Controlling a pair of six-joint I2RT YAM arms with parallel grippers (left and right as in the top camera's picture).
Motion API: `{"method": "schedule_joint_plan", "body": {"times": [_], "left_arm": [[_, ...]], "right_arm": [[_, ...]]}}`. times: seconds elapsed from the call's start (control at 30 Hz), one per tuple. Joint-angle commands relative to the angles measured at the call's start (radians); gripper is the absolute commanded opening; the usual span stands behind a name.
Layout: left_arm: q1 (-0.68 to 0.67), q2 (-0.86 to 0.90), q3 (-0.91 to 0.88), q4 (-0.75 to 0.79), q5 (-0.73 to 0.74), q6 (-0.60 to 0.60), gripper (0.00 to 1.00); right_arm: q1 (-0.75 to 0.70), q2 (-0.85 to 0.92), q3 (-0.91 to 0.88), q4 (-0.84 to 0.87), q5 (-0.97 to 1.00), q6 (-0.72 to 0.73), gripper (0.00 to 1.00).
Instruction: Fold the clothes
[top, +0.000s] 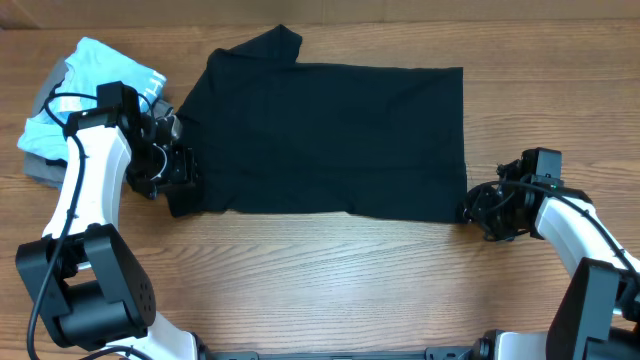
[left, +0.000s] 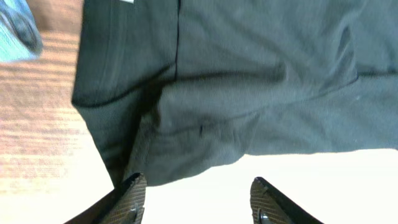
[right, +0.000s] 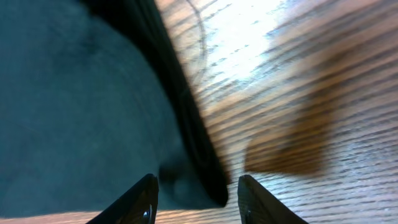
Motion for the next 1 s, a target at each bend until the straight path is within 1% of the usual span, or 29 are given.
{"method": "schedule_joint_plan", "body": {"times": [0.0, 0.07, 0.1, 0.17, 0.2, 0.23, 0.27, 0.3, 0.33, 0.47, 0.6, 0.77, 0.83, 0.87, 0.93, 0.97], "left_arm": [[-0.002, -0.017, -0.015, -0.020, 0.002, 0.023, 0.61], [-0.002, -0.017, -0.051, -0.018, 0.002, 0.023, 0.61], [-0.001, -0.017, -0.071, -0.009, 0.002, 0.023, 0.61], [-0.001, -0.017, -0.115, 0.027, 0.003, 0.023, 0.61], [-0.002, -0.017, -0.159, 0.080, 0.005, 0.023, 0.55], [-0.002, -0.017, -0.180, 0.109, 0.005, 0.023, 0.49], [-0.002, -0.017, -0.198, 0.132, 0.006, 0.023, 0.33], [-0.002, -0.017, -0.213, 0.153, 0.005, 0.023, 0.16], [-0.002, -0.017, -0.218, 0.160, 0.000, 0.024, 0.04], [0.008, -0.017, -0.192, 0.151, -0.038, 0.023, 0.04], [0.029, -0.018, -0.116, 0.118, -0.045, 0.023, 0.04], [0.033, -0.019, -0.033, 0.093, -0.058, 0.023, 0.04], [0.030, -0.019, -0.027, 0.065, -0.036, 0.024, 0.04], [0.028, -0.018, -0.027, 0.036, -0.022, 0.023, 0.09], [0.020, -0.017, -0.041, -0.020, 0.008, 0.023, 0.29], [0.017, -0.017, -0.055, -0.034, 0.014, 0.023, 0.34]], "right_arm": [[0.004, 0.004, -0.048, 0.045, 0.006, 0.020, 0.45], [0.004, 0.004, -0.066, 0.076, -0.022, 0.020, 0.45], [0.004, 0.004, -0.074, 0.087, -0.038, 0.020, 0.43], [0.003, 0.004, -0.080, 0.088, -0.043, 0.019, 0.31], [0.003, 0.004, -0.079, 0.088, -0.039, 0.020, 0.15], [0.000, 0.004, -0.076, 0.088, -0.035, 0.021, 0.06], [-0.005, 0.004, -0.069, 0.087, -0.034, 0.020, 0.04], [-0.011, 0.004, -0.062, 0.083, -0.032, 0.020, 0.04], [-0.021, 0.003, -0.049, 0.067, -0.027, 0.021, 0.04], [-0.056, -0.001, 0.024, -0.048, 0.011, 0.020, 0.04], [-0.066, -0.005, 0.096, -0.168, 0.037, 0.021, 0.04], [-0.066, -0.005, 0.135, -0.253, 0.044, 0.024, 0.04], [-0.066, -0.005, 0.135, -0.275, 0.063, 0.033, 0.04], [-0.066, -0.005, 0.135, -0.279, 0.063, 0.032, 0.04], [-0.066, -0.005, 0.135, -0.279, 0.063, 0.032, 0.04], [-0.066, -0.005, 0.135, -0.277, 0.063, 0.032, 0.04]]}}
